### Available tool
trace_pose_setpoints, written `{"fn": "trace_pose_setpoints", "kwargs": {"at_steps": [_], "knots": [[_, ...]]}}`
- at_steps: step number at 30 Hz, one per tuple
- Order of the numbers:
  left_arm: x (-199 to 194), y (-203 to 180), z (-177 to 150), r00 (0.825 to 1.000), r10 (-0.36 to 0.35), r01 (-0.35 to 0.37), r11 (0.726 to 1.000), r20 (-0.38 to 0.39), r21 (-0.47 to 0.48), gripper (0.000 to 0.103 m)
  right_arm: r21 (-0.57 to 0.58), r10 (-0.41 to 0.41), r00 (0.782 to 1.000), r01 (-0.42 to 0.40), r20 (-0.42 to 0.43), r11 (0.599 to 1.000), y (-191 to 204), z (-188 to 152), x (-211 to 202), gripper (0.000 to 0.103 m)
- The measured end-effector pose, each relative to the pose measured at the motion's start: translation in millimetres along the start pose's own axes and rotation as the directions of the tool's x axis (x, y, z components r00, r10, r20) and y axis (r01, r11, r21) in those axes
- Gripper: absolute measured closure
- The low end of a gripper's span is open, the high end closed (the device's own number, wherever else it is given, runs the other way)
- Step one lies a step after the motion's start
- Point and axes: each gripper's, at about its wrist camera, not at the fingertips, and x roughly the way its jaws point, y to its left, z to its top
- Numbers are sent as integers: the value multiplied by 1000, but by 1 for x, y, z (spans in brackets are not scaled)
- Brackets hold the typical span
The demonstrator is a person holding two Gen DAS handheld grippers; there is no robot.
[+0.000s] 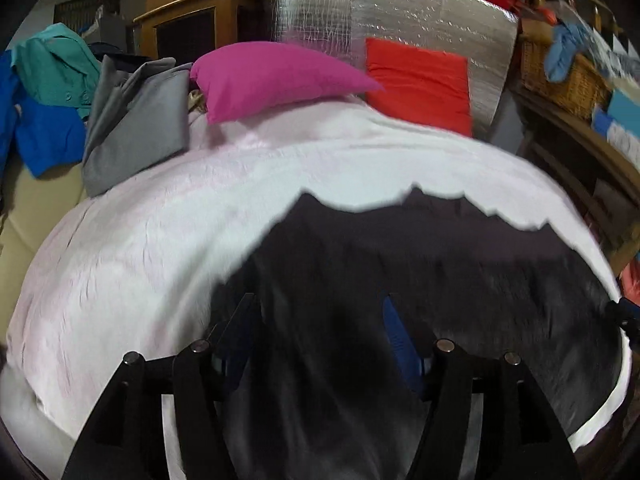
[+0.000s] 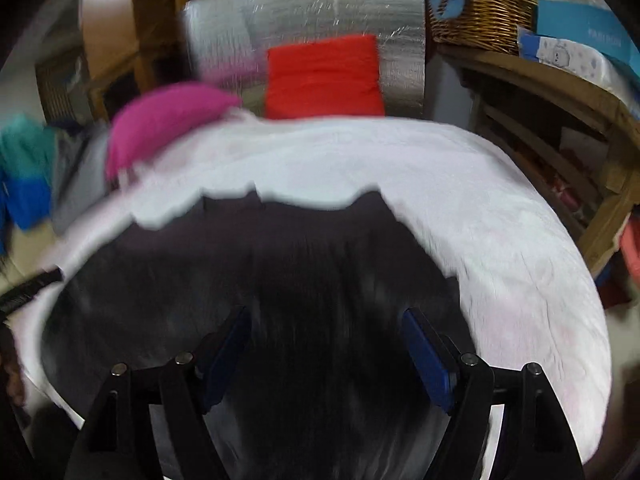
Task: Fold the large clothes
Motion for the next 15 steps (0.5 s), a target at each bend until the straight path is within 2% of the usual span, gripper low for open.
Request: {"fn": "trace_pose_setpoints", "kwargs": {"at_steps": [2,3,4,5,6,7,9,11,15], "knots": [[17,-13,-21,997,49,-46,997,-57,64,38,-28,-57,997,55,-58,998,3,-17,21,22],[27,-18,-30,993,74,-66,994,-91,92,37,-26,-57,994,54,-98,998,-1,-26,34,20],[31,-22,-34,992,89,-77,990,-93,118,36,-20,-48,993,47,-104,999,-4,-30,39,18],[30,-25,-36,992,106,-96,985,-63,143,35,-6,-54,994,54,-92,999,-6,-29,36,18],[26,-24,-33,992,110,-101,985,-62,139,35,4,-68,992,69,-104,998,-6,-25,32,18],[23,-22,-32,992,106,-97,988,-71,122,36,12,-77,991,79,-111,997,-4,-21,27,18],[15,-18,-27,993,84,-77,994,-83,79,36,11,-58,997,59,-58,998,4,-13,8,18],[4,-18,-26,996,73,-70,995,-55,67,36,-4,-39,999,38,-12,999,19,-9,-9,17],[-5,-23,-30,997,48,-43,996,-67,78,34,-43,15,999,-17,-50,999,48,-13,-6,16]]}}
